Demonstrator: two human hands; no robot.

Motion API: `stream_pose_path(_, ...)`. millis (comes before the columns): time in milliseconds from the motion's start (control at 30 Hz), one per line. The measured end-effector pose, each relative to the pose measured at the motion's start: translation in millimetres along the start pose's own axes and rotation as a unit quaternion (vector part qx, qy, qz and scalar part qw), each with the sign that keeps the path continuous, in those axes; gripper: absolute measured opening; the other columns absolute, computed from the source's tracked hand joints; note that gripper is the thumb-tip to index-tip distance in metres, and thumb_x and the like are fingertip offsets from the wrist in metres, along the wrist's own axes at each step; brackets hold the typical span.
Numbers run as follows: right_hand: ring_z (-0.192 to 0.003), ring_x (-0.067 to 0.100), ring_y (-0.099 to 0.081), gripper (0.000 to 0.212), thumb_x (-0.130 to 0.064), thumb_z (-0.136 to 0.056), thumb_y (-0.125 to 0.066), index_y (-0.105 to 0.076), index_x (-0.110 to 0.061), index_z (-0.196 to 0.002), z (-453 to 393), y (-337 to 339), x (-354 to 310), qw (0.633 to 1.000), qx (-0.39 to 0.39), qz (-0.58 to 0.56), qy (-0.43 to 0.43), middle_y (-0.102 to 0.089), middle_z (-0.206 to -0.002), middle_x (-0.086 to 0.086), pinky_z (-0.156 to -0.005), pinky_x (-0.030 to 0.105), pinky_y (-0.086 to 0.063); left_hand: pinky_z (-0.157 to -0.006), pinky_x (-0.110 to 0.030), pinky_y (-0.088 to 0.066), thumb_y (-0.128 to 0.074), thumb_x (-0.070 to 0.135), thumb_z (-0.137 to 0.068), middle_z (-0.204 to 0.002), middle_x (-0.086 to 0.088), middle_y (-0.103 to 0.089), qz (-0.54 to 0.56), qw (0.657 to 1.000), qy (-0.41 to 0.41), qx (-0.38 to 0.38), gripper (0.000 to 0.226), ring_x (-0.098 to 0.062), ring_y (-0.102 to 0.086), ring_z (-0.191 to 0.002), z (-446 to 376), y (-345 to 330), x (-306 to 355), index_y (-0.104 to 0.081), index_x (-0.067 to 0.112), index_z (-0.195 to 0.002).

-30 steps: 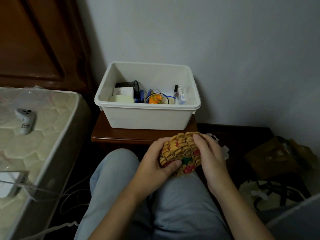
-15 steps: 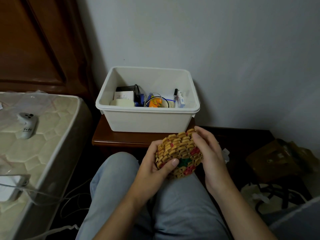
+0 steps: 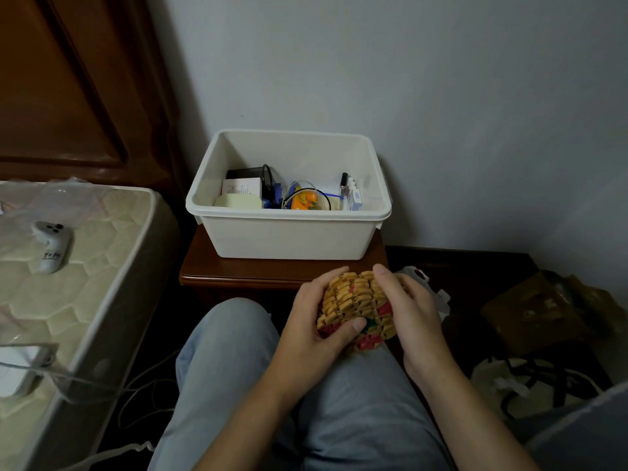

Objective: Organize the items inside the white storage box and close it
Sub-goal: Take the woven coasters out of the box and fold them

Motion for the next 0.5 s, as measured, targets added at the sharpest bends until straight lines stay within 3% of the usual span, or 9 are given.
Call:
stream_pose_path(133,-0.115,0.020,-0.072,0.073,-0.084,-0.077,-0.065,-0.074,-0.025,-0.119,-2.0,6.4,7.0,0.994,-0.091,-0.065,0.013,-0.077,-0.120,0.005,-0.095,0.039,-0.059,-0.103,-0.055,-0.055,-0.082,0.023,-0.091,-0.130,-0.004,-0.065,0.097,0.994,0.047,0.010,0.050,-0.025,-0.062,-0.126,-2.0,1.2,-4.8,-0.058,0.024,-0.135)
stream_pose_path(200,-0.118,0.022,-0.071,0.068,-0.080,-0.079,-0.068,-0.072,-0.029,-0.124,-2.1,14.4,7.5,0.987,-0.133,-0.067,0.055,-0.075,-0.125,0.006,-0.090,0.030,-0.059,-0.100,-0.059,-0.056,-0.081,0.017,-0.091,-0.129,-0.011,-0.064,0.135,0.990,0.049,0.003,0.050,-0.031,-0.062,-0.126,-2.1,5.3,-5.9,-0.056,0.018,-0.135)
stream_pose_path(333,-0.110,0.018,-0.073,0.054,-0.079,-0.074,-0.074,-0.070,-0.042,-0.113,-5.1,14.9,15.9,0.986,-0.108,0.000,0.124,-0.076,-0.116,0.000,-0.087,0.029,-0.061,-0.098,-0.056,-0.058,-0.082,0.017,-0.090,-0.126,-0.010,-0.066,0.135,0.989,0.056,-0.006,0.052,-0.031,-0.065,-0.122,-2.9,4.0,-6.0,-0.056,0.017,-0.135)
stream_pose_path(500,-0.106,0.014,-0.074,0.052,-0.070,-0.071,-0.084,-0.069,-0.039,-0.110,-10.6,3.1,28.0,0.988,-0.086,0.013,0.130,-0.077,-0.112,-0.003,-0.087,0.025,-0.060,-0.101,-0.053,-0.057,-0.085,0.017,-0.088,-0.126,-0.005,-0.070,0.136,0.987,0.085,-0.002,0.055,-0.025,-0.067,-0.122,-10.0,6.7,-15.8,-0.057,0.019,-0.135)
Point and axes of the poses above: each hand's wrist, its own z-axis away from the middle knuckle, its own y-axis out of the back of the hand, x = y × z, the point moved 3 cm from there along -z, towards the middle knuckle
